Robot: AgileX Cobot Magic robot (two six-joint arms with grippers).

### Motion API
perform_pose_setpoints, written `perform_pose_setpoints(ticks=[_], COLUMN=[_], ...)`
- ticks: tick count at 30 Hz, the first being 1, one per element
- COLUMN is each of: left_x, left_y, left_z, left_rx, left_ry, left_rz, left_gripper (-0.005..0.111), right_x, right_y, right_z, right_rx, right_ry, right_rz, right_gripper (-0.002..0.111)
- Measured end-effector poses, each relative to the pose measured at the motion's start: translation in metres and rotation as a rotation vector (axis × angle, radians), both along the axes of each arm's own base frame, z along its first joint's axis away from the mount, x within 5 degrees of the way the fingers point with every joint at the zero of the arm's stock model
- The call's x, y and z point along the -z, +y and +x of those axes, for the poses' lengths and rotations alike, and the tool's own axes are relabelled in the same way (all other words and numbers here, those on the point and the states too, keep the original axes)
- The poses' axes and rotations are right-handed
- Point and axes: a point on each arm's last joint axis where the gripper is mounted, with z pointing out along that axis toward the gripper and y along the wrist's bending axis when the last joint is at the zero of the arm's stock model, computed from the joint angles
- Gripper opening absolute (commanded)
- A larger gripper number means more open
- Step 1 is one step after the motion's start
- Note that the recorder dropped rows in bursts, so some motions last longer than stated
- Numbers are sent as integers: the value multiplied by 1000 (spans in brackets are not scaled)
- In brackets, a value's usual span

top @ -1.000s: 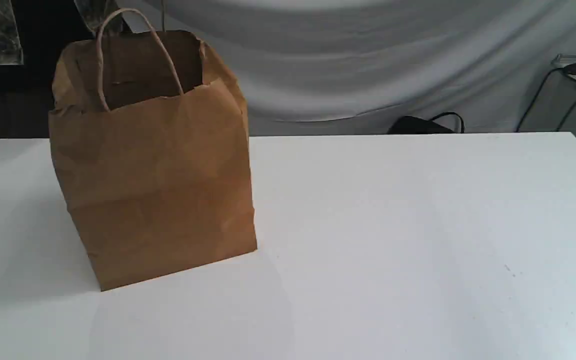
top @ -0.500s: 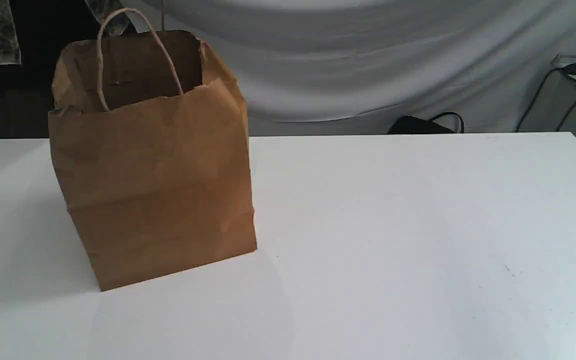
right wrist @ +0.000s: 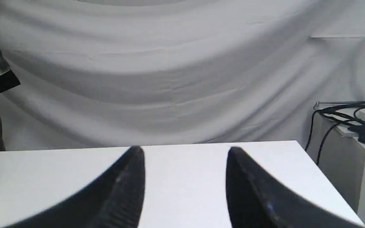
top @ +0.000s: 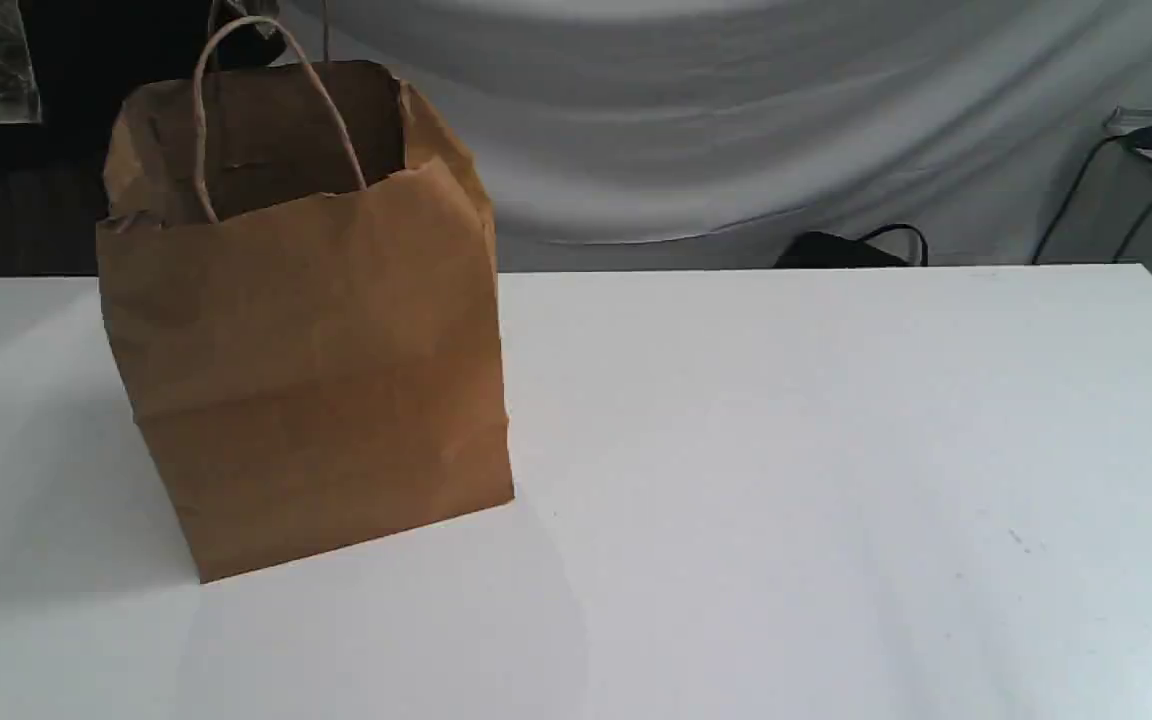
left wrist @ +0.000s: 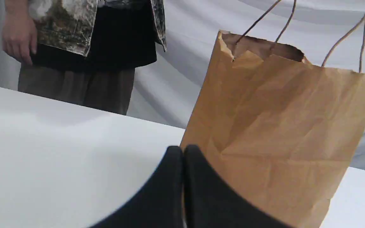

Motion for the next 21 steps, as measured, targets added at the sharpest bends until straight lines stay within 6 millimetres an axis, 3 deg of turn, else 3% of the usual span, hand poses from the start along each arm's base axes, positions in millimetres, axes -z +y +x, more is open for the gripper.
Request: perform_pose_setpoints(ticks=[11, 21], left_x=[0, 0], left_y=[0, 0], left_z=[0, 0], left_rx=[0, 0], left_ry=[0, 2], left_rz=[2, 4], left_gripper=[0, 0], right_x=[-1, -5], right_y=[4, 2], right_z=[-25, -28], right_rx=[-80, -61], right_ry=[-106, -157], right_rz=[-9, 27], right_gripper=[41, 41])
